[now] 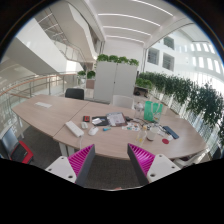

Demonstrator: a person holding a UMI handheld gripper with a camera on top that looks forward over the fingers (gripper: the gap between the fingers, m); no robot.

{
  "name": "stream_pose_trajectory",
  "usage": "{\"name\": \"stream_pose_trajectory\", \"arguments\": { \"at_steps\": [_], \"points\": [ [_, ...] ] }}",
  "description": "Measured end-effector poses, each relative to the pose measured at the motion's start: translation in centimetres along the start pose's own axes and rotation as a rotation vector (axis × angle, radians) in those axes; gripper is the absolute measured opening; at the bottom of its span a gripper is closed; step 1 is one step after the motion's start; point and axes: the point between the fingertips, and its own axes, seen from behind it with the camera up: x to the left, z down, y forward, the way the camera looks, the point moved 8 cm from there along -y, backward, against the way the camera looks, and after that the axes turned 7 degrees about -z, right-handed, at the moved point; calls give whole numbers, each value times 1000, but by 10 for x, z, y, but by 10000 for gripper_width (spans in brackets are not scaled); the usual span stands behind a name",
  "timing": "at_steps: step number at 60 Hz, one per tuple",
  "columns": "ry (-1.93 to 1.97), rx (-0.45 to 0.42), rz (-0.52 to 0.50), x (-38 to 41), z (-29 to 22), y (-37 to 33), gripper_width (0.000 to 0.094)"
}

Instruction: Pour water

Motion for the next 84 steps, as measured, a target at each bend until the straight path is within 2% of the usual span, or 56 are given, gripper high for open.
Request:
{"name": "stream_pose_trajectory", "arguments": {
  "at_steps": [9,17,23,29,36,49,58,71,74,76,84],
  "points": [
    [22,8,-9,-1,3,4,784],
    [12,-109,27,-10,-5,12,730],
    [11,-104,19,-25,3,32,734],
    [1,-159,5,-49,11,58,732],
    [27,-179,29,-91,38,110,733],
    [135,-246,64,-185,92,249,732],
    [138,-227,91,-230,123,337,734],
    [102,-254,102,-257,127,418,731],
    [102,-259,90,-258,126,433,677],
    [107,-249,76,-258,128,439,557],
    [108,-306,87,-264,128,443,500]
  ]
}}
